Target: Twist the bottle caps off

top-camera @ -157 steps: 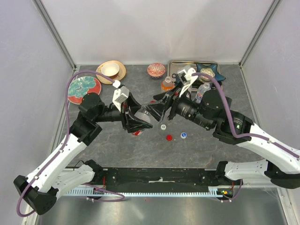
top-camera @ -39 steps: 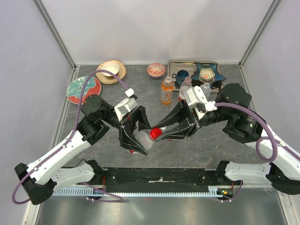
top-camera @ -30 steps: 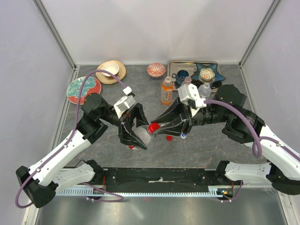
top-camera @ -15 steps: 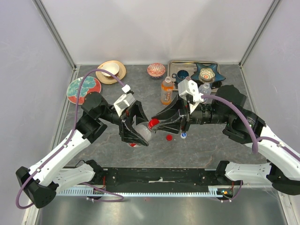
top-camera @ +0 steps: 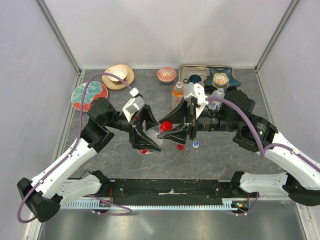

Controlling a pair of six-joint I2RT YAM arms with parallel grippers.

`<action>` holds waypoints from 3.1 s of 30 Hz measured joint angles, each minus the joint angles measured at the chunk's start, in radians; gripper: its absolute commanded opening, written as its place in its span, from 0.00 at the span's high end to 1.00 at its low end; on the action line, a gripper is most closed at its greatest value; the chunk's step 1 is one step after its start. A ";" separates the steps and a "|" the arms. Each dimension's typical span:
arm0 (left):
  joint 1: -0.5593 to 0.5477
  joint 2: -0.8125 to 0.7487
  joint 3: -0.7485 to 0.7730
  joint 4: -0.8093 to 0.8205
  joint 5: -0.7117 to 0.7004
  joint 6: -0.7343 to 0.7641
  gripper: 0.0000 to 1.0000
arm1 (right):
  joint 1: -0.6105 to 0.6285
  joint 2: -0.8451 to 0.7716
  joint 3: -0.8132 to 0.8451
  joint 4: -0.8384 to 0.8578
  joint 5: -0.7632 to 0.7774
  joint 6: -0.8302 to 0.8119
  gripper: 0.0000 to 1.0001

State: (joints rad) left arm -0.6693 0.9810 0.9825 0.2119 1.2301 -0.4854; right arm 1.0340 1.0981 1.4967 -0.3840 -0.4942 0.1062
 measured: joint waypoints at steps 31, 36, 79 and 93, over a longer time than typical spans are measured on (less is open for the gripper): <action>-0.001 -0.011 0.000 -0.138 -0.288 0.163 0.54 | 0.005 0.036 0.113 -0.007 0.516 0.239 0.17; -0.023 -0.029 -0.013 -0.158 -0.523 0.246 0.55 | 0.005 0.058 0.143 -0.048 0.689 0.304 0.18; -0.090 -0.066 -0.093 -0.158 -1.022 0.405 0.55 | 0.005 0.223 0.145 -0.087 0.893 0.406 0.36; -0.090 -0.068 -0.093 -0.158 -1.022 0.405 0.55 | 0.005 0.224 0.127 -0.082 0.892 0.409 0.48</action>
State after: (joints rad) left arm -0.7597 0.9134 0.8894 0.0544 0.2081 -0.0803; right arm 1.0389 1.3224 1.6238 -0.4656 0.3973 0.5148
